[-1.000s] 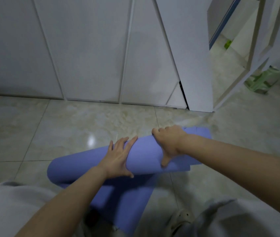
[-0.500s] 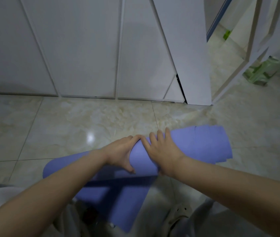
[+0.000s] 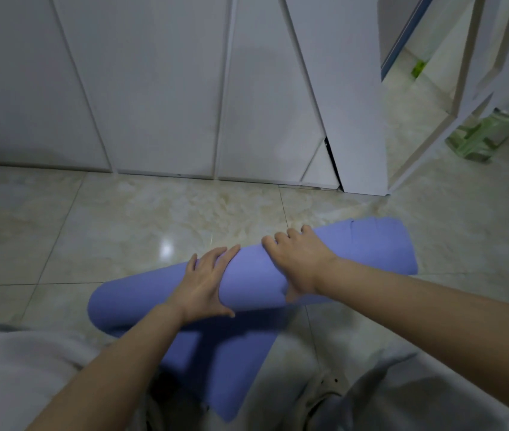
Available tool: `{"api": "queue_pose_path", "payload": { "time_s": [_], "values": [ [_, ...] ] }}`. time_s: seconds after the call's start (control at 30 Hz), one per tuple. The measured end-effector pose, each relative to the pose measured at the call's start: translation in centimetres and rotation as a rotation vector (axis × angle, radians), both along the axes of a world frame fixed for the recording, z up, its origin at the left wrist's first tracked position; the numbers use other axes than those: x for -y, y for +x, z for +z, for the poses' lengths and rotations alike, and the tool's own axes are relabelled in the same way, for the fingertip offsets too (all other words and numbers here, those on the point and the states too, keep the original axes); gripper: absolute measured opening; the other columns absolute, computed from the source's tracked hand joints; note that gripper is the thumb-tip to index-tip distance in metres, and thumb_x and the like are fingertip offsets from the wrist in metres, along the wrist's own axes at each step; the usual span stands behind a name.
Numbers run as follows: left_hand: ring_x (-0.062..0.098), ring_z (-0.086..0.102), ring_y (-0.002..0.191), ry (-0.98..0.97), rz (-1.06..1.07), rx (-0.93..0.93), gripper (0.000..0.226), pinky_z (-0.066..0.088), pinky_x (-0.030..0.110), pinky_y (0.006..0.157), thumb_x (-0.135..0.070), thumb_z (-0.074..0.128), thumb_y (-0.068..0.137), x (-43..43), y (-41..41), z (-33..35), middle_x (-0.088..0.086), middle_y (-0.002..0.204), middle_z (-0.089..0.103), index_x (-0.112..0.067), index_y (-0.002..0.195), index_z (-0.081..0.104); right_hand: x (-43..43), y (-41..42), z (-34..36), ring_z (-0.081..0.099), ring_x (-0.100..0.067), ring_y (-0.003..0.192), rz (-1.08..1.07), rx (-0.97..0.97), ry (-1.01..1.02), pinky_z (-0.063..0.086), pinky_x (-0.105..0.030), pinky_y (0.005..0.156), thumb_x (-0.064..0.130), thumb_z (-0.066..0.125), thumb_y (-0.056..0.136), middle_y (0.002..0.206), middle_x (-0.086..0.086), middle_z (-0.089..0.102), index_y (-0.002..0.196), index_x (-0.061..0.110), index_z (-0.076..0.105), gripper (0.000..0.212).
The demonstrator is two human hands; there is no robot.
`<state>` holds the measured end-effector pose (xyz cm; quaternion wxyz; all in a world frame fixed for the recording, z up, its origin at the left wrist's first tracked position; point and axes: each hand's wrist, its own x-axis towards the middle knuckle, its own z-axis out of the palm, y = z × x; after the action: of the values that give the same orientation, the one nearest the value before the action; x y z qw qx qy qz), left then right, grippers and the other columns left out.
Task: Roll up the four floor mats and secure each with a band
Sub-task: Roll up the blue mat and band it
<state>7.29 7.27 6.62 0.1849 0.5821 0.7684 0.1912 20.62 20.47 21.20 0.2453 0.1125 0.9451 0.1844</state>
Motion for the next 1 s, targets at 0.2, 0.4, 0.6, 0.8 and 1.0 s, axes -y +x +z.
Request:
{"api": "queue_pose_path", "payload": {
  "time_s": [0.2, 0.4, 0.6, 0.8, 1.0],
  "values": [
    [0.025, 0.034, 0.135, 0.035, 0.038, -0.02, 0.118, 0.026, 0.051, 0.109, -0.054, 0.078, 0.057, 0.0, 0.0, -0.6, 0.004, 0.145, 0.034, -0.028, 0.149, 0.008, -1.4, 0.4, 0.4, 0.054, -0.027, 0.095, -0.018, 0.025, -0.032, 0.032, -0.035, 0.073, 0.05, 0.077, 0.063, 0.111, -0.008, 0.054, 0.122, 0.011, 0.035, 0.082],
    [0.021, 0.046, 0.12, -0.053, -0.136, 0.049, 0.108, 0.039, 0.041, 0.099, -0.046, 0.082, 0.057, -3.2, -0.4, 3.7, -0.003, 0.134, 0.043, -0.029, 0.144, 0.021, -3.6, 1.9, 3.4, 0.055, -0.029, 0.106, -0.166, 0.073, -0.124, 0.04, -0.038, 0.087, 0.059, 0.076, 0.057, 0.121, -0.007, 0.053, 0.131, 0.015, 0.033, 0.096],
    [0.022, 0.05, 0.119, -0.075, -0.206, 0.036, 0.107, 0.04, 0.035, 0.097, -0.039, 0.086, 0.056, -5.2, -2.3, 8.1, -0.002, 0.135, 0.046, -0.028, 0.143, 0.024, -1.7, 2.2, 3.0, 0.049, -0.031, 0.103, 0.032, -0.032, 0.16, 0.037, -0.044, 0.091, 0.047, 0.074, 0.064, 0.122, -0.015, 0.045, 0.141, 0.006, 0.017, 0.104],
    [0.025, 0.046, 0.123, 0.023, -0.133, -0.16, 0.106, 0.039, 0.04, 0.096, -0.043, 0.083, 0.058, -5.9, -4.1, 11.1, 0.0, 0.137, 0.045, -0.027, 0.145, 0.024, -2.9, 0.4, 4.2, 0.049, -0.03, 0.102, 0.012, -0.213, 0.197, 0.034, -0.04, 0.083, 0.039, 0.076, 0.064, 0.12, -0.013, 0.045, 0.135, 0.009, 0.025, 0.093],
    [0.026, 0.044, 0.125, 0.249, 0.048, -0.414, 0.1, 0.032, 0.043, 0.095, -0.035, 0.079, 0.06, -6.6, -6.3, 16.3, 0.006, 0.137, 0.045, -0.024, 0.146, 0.027, -4.7, -2.2, 7.3, 0.059, -0.03, 0.093, 0.073, -0.512, 0.504, 0.047, -0.044, 0.083, 0.048, 0.085, 0.024, 0.107, -0.01, 0.061, 0.126, 0.011, 0.031, 0.121]
  ]
}}
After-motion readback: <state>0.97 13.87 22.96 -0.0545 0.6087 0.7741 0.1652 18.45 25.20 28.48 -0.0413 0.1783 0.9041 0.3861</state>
